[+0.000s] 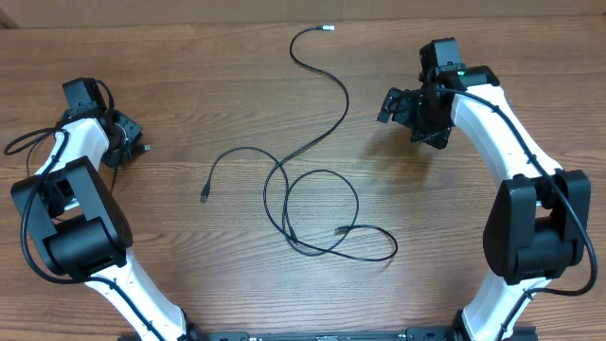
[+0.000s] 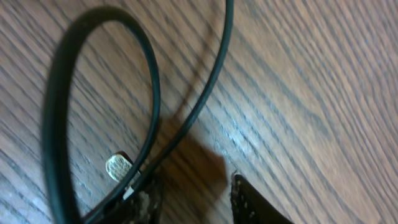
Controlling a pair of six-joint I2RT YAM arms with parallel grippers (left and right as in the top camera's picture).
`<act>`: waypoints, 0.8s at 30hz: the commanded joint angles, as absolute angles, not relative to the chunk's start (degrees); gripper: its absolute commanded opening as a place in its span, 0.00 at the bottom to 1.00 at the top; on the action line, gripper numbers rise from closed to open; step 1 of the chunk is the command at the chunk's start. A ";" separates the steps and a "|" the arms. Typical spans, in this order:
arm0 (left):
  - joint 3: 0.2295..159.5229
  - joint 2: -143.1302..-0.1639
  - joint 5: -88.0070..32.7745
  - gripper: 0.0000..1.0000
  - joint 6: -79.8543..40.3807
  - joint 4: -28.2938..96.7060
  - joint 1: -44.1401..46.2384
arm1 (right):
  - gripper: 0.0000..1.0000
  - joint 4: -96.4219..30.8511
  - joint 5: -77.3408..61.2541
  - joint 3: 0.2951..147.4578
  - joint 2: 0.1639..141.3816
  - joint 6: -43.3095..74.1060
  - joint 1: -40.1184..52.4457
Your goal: Untangle cables
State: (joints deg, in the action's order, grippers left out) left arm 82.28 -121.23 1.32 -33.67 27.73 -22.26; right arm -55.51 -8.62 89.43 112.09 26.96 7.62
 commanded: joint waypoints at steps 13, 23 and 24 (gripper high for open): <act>81.30 -124.77 16.73 0.37 -29.34 26.48 -28.16 | 1.00 -55.33 -8.58 89.30 111.90 26.96 7.75; 86.91 -123.17 1.78 1.00 -28.75 35.51 -33.32 | 1.00 -55.31 -8.60 89.32 111.90 26.96 7.75; 88.42 -122.34 1.83 1.00 -28.77 37.36 -33.32 | 1.00 -55.37 -8.58 89.30 111.90 26.96 7.75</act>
